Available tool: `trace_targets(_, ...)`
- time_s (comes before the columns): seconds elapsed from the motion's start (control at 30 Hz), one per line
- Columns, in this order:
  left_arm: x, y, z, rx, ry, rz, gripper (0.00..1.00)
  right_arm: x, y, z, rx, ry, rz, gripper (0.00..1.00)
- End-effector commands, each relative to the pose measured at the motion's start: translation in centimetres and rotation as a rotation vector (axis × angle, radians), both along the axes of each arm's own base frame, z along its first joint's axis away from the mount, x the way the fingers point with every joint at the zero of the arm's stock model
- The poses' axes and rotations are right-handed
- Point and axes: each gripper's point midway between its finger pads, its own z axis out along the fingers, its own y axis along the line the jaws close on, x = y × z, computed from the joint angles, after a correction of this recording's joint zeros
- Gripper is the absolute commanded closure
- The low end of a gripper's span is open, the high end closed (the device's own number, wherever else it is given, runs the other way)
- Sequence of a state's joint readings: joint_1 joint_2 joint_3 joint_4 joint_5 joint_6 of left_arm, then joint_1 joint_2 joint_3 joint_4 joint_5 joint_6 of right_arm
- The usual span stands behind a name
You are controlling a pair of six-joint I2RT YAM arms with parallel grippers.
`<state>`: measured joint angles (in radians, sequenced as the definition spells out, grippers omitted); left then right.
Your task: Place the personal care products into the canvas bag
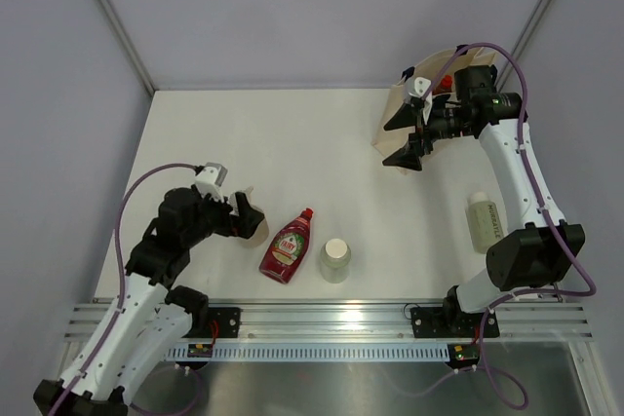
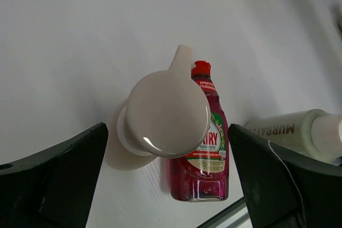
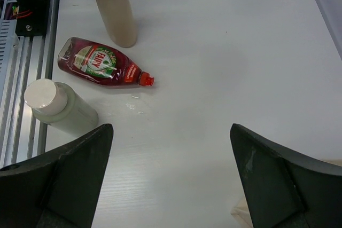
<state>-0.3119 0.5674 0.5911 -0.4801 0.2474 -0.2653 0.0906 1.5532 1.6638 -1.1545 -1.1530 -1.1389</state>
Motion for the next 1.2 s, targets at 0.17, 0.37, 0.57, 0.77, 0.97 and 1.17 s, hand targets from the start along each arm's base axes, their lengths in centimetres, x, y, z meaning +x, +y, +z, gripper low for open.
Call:
trace_targets(0.17,2.3,-0.7,-2.0,0.162,0.036,0.134,0.02,-0.3,0.5,0.8,0.037,-0.003,0.003,0.00)
trace_targets(0.37,4.3,-0.2,-3.6,0.188,0.037,0.245,0.10,-0.2,0.5,0.7,0.037,0.008,0.001,0.00)
trace_targets(0.57,5.7,-2.0,-4.0,0.145,-0.015,0.195,0.21,-0.2,0.5,0.4,0.042,0.026,-0.001,0.00)
trace_targets(0.77,5.5,-4.1,-3.7,0.102,-0.058,0.067,0.64,-0.4,0.5,0.0,0.037,0.037,0.007,0.00)
trace_targets(0.97,6.4,-4.5,-1.9,0.022,-0.091,0.106,1.00,-1.7,1.2,-1.6,-0.003,0.067,0.070,0.00)
trace_targets(1.17,8.3,-3.9,0.3,-0.172,-0.119,0.172,1.00,-3.0,4.0,-3.9,-0.050,0.116,0.125,0.03)
